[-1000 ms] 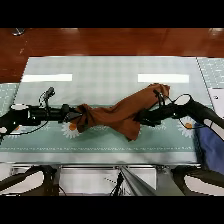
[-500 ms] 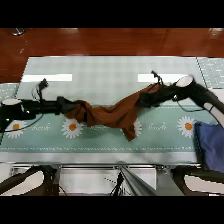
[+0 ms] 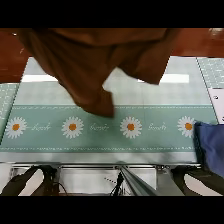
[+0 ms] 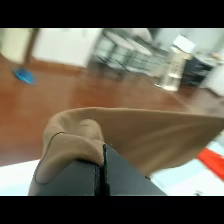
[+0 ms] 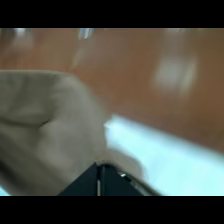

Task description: Fold the shirts.

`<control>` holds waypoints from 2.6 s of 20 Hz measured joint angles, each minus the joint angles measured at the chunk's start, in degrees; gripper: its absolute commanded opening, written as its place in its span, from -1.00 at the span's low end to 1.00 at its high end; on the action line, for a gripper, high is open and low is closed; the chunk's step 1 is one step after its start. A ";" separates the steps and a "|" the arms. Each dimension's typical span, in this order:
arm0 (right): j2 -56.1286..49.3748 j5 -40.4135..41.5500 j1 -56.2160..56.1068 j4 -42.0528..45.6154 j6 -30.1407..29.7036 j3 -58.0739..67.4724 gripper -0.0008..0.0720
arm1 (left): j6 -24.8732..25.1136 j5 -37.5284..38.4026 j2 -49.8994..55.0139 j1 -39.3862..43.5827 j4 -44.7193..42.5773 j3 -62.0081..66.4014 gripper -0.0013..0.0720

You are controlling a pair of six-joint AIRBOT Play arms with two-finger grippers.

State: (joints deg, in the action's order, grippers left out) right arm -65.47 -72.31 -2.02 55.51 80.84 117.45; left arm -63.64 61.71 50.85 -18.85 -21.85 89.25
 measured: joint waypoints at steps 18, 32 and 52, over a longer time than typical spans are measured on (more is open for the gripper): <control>25.46 -11.87 0.22 16.76 6.45 -10.54 -0.90 | -17.44 3.30 -23.06 -0.90 -38.25 2.75 -0.90; -6.58 18.43 2.82 9.55 8.13 -41.09 -0.90 | -2.86 -20.39 17.11 14.82 -19.17 -25.03 -0.90; -8.22 -0.70 27.71 8.61 2.51 -52.17 0.72 | -6.08 20.06 30.58 0.22 -36.72 -27.30 0.96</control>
State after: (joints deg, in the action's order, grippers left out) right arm -73.69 -73.01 25.69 64.12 83.35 65.28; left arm -69.71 81.78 81.43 -18.63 -58.57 61.95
